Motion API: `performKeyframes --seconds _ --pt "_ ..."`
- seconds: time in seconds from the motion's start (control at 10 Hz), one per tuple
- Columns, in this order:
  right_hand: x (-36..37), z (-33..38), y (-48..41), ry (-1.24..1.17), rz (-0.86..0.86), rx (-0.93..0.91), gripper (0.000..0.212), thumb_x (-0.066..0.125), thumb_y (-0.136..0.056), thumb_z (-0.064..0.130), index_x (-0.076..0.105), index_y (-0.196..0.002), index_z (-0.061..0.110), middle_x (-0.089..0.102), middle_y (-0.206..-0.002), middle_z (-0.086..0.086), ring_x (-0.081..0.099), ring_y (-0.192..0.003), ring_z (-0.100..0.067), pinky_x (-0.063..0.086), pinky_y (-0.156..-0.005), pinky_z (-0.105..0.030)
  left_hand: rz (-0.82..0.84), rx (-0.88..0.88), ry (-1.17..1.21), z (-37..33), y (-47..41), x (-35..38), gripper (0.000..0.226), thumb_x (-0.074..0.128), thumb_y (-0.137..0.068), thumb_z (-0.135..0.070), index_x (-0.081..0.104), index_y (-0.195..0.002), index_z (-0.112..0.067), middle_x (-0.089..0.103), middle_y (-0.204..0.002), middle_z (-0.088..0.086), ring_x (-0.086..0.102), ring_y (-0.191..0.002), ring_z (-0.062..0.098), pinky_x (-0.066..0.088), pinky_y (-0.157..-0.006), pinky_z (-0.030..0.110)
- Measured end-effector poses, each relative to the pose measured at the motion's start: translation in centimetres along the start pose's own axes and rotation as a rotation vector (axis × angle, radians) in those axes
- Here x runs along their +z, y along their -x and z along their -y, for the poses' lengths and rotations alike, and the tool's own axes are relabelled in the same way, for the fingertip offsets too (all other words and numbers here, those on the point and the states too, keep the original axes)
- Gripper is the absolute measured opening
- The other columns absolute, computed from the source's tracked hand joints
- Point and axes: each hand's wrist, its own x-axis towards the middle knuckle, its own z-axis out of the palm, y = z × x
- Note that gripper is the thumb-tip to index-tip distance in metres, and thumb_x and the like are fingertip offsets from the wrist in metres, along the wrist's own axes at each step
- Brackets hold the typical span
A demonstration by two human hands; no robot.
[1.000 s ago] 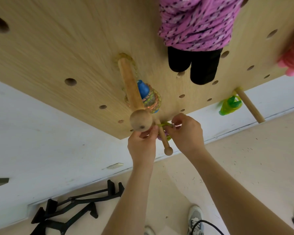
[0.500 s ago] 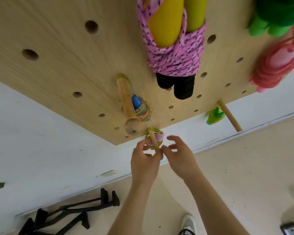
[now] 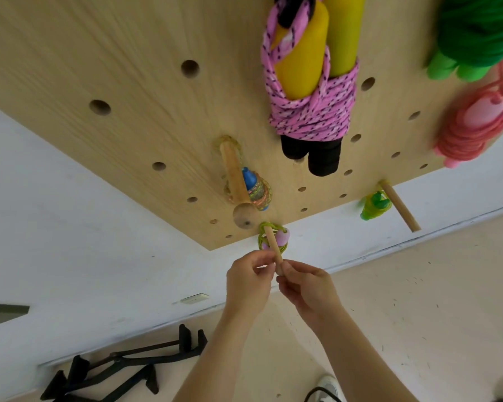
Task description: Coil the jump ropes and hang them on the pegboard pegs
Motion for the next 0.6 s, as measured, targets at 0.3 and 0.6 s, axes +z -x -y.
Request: performKeyframes --seconds 0.3,0.6 --pt "0.4 -0.7 0.1 0.039 -0.116 -0.115 0.011 0.066 -0.087 0.0 0.071 -0.096 -0.002 0.072 -0.084 -0.019 0.067 -0.071 -0.022 0.056 -0.071 -0.029 0.032 -0.052 0.153 0.3 0.5 0.5 0.025 0.066 -0.083 -0.012 0.068 -0.095 -0.034 0.073 -0.096 -0.012 0.068 -0.088 0.004 0.056 -0.084 0.032" --pt "0.8 0.5 3.0 0.237 -0.036 -0.093 0.034 0.064 -0.09 0.017 0.054 -0.122 0.02 0.068 -0.101 -0.004 0.064 -0.096 -0.017 0.054 -0.091 -0.037 0.0 0.025 0.109 -0.8 3.2 -0.5 0.028 0.057 -0.093 -0.02 0.062 -0.093 -0.047 0.067 -0.097 -0.026 0.063 -0.095 0.0 0.054 -0.083 0.029"
